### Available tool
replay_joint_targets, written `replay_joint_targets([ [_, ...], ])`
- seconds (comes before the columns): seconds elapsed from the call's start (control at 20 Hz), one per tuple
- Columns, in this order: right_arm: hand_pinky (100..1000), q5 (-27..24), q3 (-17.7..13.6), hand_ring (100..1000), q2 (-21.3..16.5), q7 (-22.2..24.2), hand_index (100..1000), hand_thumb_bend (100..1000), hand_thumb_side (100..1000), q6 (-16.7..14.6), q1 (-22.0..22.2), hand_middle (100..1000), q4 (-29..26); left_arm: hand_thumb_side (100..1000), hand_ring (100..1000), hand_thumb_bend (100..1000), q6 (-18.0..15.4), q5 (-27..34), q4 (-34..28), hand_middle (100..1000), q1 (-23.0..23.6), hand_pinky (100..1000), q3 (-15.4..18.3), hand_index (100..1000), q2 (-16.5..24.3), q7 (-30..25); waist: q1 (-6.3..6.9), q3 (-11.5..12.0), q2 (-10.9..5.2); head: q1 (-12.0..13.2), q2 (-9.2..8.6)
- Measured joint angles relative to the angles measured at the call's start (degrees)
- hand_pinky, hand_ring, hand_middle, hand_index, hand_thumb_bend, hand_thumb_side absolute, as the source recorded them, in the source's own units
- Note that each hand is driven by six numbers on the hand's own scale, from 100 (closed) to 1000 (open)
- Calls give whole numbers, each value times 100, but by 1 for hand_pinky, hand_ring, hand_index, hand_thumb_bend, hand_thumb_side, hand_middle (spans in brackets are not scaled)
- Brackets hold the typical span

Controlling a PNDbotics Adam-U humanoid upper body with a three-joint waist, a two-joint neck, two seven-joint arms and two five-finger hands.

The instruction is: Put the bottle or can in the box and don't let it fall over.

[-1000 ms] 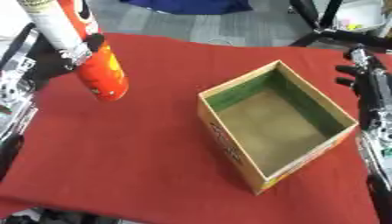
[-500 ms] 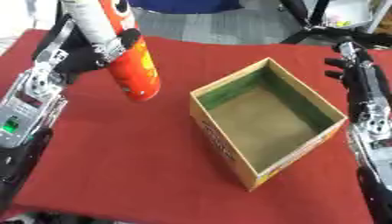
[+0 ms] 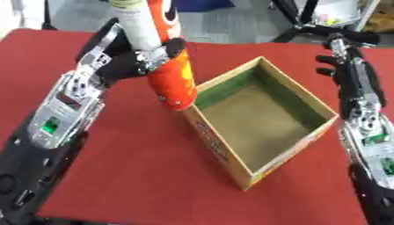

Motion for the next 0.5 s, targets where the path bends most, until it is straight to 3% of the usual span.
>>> replay_joint_targets([
  [0.5, 789, 0, 32, 818, 52, 15, 916, 100, 908, 14, -19, 862, 0, 352, 701, 100, -100, -202, 224, 329, -335, 963, -65, 461, -156, -18, 9, -91, 38, 93, -43],
])
